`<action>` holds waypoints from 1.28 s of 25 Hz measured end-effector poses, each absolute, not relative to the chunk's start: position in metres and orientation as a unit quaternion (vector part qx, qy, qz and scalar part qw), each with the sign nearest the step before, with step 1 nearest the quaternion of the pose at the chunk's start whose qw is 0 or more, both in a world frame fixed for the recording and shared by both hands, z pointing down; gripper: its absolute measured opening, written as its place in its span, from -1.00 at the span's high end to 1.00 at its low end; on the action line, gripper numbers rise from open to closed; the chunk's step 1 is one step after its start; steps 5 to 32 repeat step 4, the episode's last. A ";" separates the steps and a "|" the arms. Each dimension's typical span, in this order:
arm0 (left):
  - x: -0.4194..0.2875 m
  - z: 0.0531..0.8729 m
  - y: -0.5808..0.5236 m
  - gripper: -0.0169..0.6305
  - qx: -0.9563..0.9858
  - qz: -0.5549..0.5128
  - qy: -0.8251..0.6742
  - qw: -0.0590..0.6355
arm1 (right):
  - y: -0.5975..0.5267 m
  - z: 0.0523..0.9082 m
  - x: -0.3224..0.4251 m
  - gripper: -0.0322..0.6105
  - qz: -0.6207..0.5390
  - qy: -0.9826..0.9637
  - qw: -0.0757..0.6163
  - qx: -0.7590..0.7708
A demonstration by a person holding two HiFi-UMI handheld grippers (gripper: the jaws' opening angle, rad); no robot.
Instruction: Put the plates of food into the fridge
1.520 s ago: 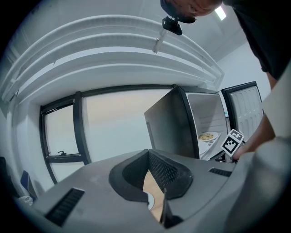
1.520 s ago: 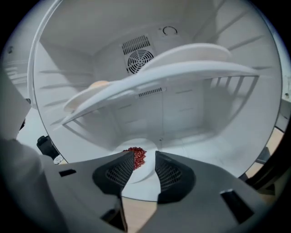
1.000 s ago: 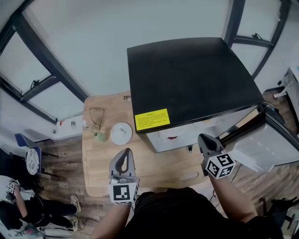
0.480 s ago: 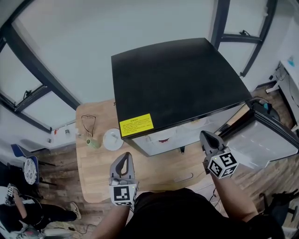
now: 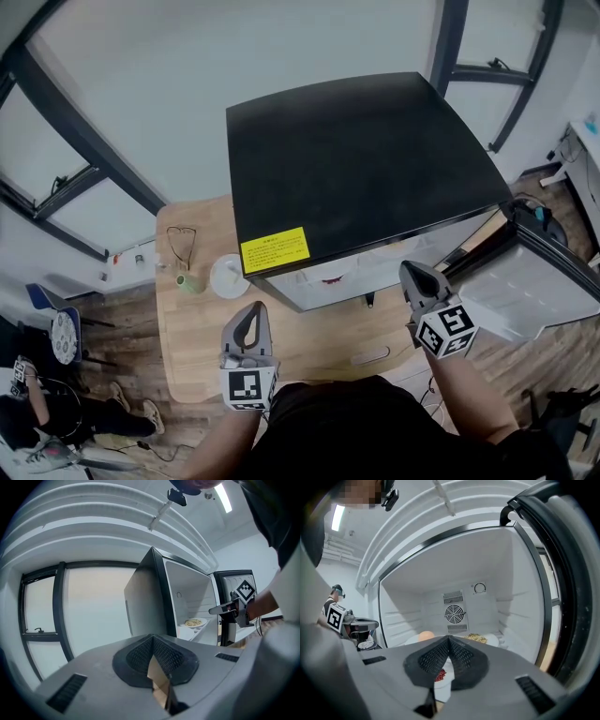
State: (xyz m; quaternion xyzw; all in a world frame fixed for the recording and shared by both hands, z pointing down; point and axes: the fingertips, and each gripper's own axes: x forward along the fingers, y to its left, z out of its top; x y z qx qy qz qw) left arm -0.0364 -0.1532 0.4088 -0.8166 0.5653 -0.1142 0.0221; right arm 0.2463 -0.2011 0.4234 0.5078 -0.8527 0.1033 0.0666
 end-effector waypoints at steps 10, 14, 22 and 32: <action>-0.039 0.400 -0.157 0.94 -0.816 -0.105 0.569 0.022 | -0.195 0.418 0.243 0.83 0.097 -0.855 0.069 0.505; -0.039 0.400 -0.157 0.94 -0.816 -0.105 0.569 0.022 | -0.195 0.418 0.243 0.83 0.097 -0.855 0.069 0.505; -0.039 0.400 -0.157 0.94 -0.816 -0.105 0.569 0.022 | -0.195 0.418 0.243 0.83 0.097 -0.855 0.069 0.505; -0.039 0.400 -0.157 0.94 -0.816 -0.105 0.569 0.022 | -0.195 0.418 0.243 0.83 0.097 -0.855 0.069 0.505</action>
